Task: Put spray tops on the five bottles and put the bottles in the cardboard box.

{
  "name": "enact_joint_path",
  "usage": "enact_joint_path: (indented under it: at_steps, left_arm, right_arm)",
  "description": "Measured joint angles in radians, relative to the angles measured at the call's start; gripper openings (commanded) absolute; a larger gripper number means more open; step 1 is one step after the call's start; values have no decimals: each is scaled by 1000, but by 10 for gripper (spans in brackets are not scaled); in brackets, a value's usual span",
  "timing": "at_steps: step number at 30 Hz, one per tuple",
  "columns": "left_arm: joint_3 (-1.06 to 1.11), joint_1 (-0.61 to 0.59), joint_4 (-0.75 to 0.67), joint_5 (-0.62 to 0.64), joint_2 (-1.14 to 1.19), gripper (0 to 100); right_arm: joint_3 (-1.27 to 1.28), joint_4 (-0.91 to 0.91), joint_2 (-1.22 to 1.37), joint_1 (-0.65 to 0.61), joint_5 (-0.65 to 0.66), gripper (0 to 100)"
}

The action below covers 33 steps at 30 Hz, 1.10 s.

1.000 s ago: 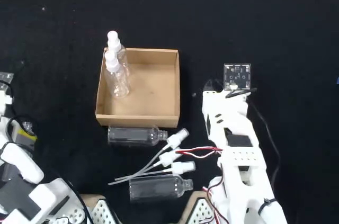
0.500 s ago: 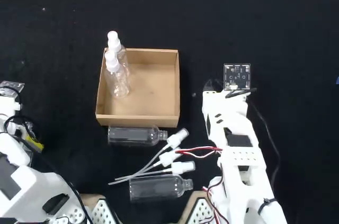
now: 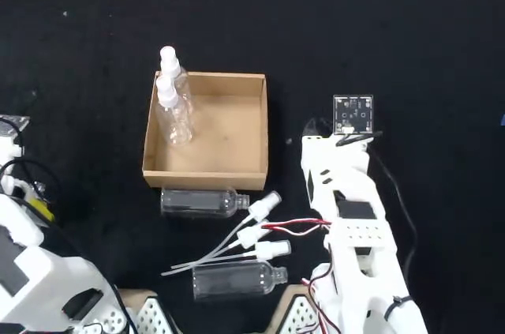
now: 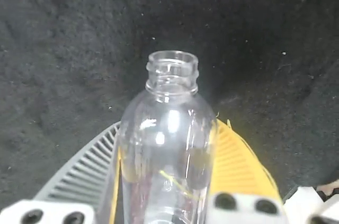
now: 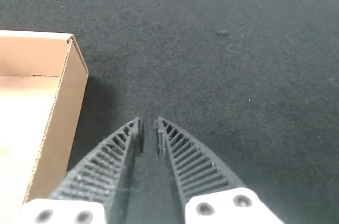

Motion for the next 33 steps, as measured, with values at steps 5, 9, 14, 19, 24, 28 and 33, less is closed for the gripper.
enact_joint_path:
  at_steps: [5,9,14,19,24,28,33]
  left_arm:
    - [2,0,-31,0,5,307]
    - [2,-43,-37,-64,5,280]
    - [2,-95,-37,-187,5,275]
    - [2,-72,-37,-195,5,275]
    - [3,2,-120,-115,8,275]
    - [14,15,-193,-94,63,275]
    - [14,15,-196,-109,107,275]
  right_arm:
    - [0,0,0,0,0,25]
    - [0,0,0,0,0,25]
    - [0,0,0,0,0,25]
    - [0,0,0,0,0,25]
    - [0,0,0,0,0,25]
    - [0,0,0,0,0,25]
    - [0,0,0,0,0,25]
